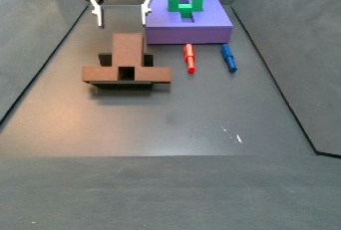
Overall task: Pick up the brown object. Move up. Place the brown object on the fixture. Regrasp the brown object. Move to above the board. Insert the brown object.
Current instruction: Regrasp the brown object.
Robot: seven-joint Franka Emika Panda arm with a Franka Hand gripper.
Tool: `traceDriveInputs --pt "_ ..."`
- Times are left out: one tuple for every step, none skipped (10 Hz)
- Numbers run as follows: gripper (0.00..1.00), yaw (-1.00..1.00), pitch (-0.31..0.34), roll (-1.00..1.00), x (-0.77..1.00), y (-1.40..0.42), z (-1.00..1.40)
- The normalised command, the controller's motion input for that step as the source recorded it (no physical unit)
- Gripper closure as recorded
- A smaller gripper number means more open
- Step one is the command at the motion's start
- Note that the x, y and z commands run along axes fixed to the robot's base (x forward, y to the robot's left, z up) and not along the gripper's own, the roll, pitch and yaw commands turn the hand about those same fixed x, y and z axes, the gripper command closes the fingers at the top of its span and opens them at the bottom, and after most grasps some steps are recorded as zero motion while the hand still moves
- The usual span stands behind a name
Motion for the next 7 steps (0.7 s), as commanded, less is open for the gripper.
traceDriveInputs --pt "0.0 0.19 -0.071 0.0 -0.09 0.0 -0.08" --pt "0.0 0.16 -0.034 0.0 -0.11 0.01 -0.11" --pt "0.0 0.15 0.0 0.01 -0.09 0.0 -0.13" --pt "0.0 0.13 0.0 0.05 -0.08 0.0 -0.14" --pt "0.0 0.12 0.0 0.05 -0.09 0.0 -0.15" --pt "0.0 0.1 0.0 0.09 -0.05 0.02 -0.19" --pt "0.0 0.05 0.031 0.17 0.0 0.0 -0.22"
